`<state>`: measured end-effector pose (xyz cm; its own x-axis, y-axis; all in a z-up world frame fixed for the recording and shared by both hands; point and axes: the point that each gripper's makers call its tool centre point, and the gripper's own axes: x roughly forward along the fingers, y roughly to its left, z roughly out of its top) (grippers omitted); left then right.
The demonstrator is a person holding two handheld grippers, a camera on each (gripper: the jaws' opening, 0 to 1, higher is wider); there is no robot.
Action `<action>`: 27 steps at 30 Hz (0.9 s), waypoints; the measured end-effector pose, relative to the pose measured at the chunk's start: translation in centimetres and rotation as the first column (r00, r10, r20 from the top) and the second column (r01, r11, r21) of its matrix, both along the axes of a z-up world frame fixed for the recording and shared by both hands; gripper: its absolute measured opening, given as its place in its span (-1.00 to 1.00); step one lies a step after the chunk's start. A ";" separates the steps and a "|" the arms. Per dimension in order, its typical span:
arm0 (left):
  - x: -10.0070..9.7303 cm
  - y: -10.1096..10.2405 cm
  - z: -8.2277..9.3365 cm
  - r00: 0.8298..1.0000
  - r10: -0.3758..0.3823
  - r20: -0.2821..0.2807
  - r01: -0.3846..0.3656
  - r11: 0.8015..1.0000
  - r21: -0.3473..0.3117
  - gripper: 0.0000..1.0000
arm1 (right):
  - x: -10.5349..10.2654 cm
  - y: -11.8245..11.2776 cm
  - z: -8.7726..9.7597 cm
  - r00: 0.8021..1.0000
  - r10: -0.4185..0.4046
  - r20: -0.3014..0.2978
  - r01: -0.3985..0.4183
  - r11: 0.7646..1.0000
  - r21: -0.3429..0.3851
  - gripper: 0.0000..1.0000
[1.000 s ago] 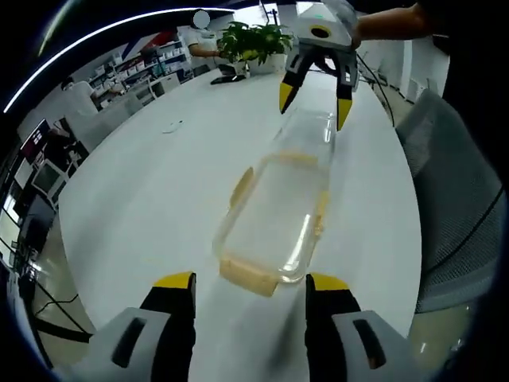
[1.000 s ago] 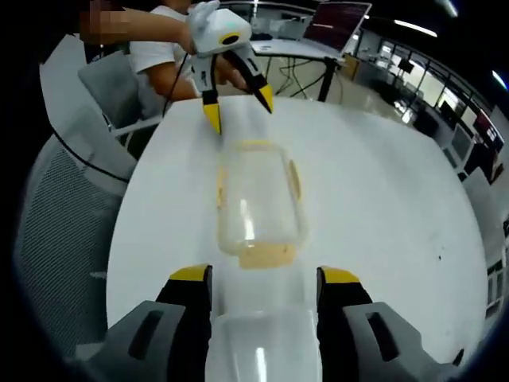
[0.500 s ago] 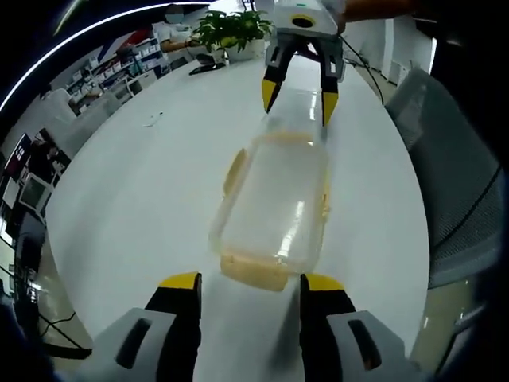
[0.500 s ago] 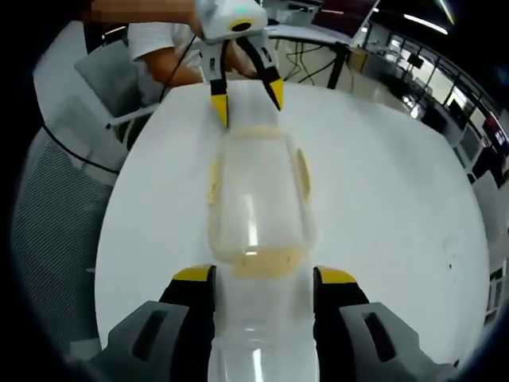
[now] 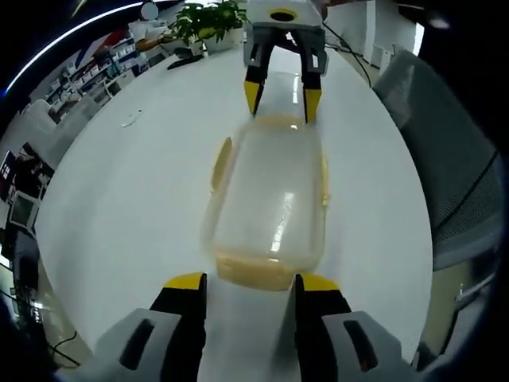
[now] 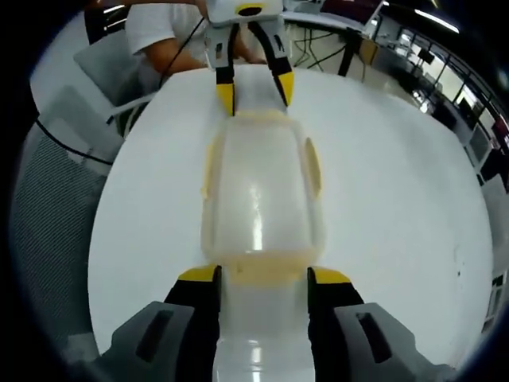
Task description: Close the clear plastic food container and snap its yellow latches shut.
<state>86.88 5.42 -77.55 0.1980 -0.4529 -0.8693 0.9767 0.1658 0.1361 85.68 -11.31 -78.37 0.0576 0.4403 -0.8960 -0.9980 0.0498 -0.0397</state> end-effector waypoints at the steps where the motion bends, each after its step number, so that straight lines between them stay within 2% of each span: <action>1: -0.1 0.0 -0.1 1.000 -0.009 -0.005 0.009 1.000 0.004 -0.24 | 0.0 0.0 -0.1 1.000 0.005 0.001 -0.005 1.000 -0.004 -0.20; 5: 0.0 0.1 -0.5 0.999 -0.038 -0.008 0.038 0.999 0.035 -0.26 | 0.3 -0.2 -0.5 1.000 0.012 0.007 -0.011 1.000 -0.027 -0.21; 8: 0.1 -0.1 -0.5 0.999 -0.046 -0.022 0.047 0.999 0.026 -0.28 | 0.4 -0.2 -0.9 1.000 0.026 0.008 -0.026 0.999 -0.042 -0.21; 14: -0.1 -0.6 -0.8 0.994 -0.086 -0.064 0.087 0.996 0.023 -0.30 | 0.2 0.1 -0.8 0.999 0.026 -0.020 -0.027 0.999 -0.034 -0.23; 22: -0.1 -1.0 -1.0 0.986 -0.142 -0.085 0.145 0.989 0.038 -0.31 | 0.1 0.2 -0.9 0.999 0.040 -0.032 -0.041 0.999 -0.032 -0.24; 27: 0.0 -0.9 -1.1 0.985 -0.148 -0.084 0.152 0.987 0.043 -0.34 | 0.1 0.1 -0.8 0.999 0.041 -0.032 -0.042 0.999 -0.025 -0.27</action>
